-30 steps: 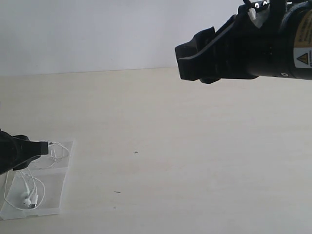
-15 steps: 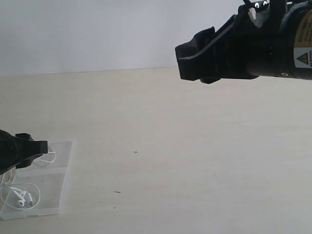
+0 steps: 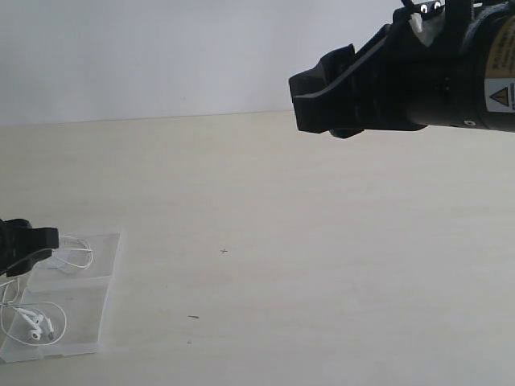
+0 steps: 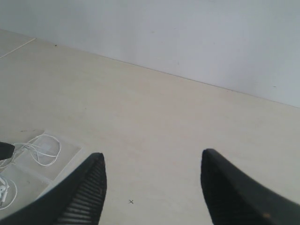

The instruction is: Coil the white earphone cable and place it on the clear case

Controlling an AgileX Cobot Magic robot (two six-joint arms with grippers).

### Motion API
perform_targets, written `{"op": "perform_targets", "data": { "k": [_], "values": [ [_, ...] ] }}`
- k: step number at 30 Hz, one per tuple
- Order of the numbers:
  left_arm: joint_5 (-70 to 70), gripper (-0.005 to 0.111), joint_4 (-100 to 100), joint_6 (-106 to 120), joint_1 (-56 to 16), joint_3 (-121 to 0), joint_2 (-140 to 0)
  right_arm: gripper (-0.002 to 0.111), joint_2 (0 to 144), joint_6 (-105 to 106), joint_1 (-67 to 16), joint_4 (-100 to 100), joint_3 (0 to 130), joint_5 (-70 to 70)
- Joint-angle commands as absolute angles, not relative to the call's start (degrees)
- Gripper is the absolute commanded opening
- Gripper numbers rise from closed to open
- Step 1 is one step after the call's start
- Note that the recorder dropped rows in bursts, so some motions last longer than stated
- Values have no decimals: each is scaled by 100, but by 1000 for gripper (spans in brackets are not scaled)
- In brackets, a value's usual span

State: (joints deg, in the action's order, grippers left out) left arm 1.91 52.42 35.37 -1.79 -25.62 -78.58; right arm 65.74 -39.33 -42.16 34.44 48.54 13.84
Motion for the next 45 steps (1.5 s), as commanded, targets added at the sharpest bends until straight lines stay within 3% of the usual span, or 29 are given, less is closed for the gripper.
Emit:
{"op": "perform_targets", "data": {
  "k": [1, 16, 23, 25, 28, 32, 45],
  "values": [
    [750, 51, 5070, 3554, 594, -2596, -7661, 58, 6548, -3900, -4202, 3437, 4836, 1357],
    [893, 51, 4936, 3560, 1023, -2596, -6767, 58, 6548, -3900, -4202, 3436, 4836, 1357],
    [1647, 51, 4853, 3560, 1152, -2596, -6732, 58, 6548, -3900, -4202, 3436, 4836, 1357],
    [1904, 46, 4985, 3514, 1152, -2596, -6638, 58, 6548, -3900, -4202, 3348, 4836, 1371],
    [2519, 29, 5344, 3601, 1152, -2596, -6295, 58, 6548, -3900, -4202, 3348, 4836, 1371],
    [3373, 0, 5321, 3743, 1152, -2596, -5508, 58, 6548, -3900, -4202, 3348, 4836, 1371],
    [4428, 0, 6017, 3735, 1128, -2143, -2253, 58, 6548, -3900, -4202, 3348, 4836, 1371]
  ]
}}
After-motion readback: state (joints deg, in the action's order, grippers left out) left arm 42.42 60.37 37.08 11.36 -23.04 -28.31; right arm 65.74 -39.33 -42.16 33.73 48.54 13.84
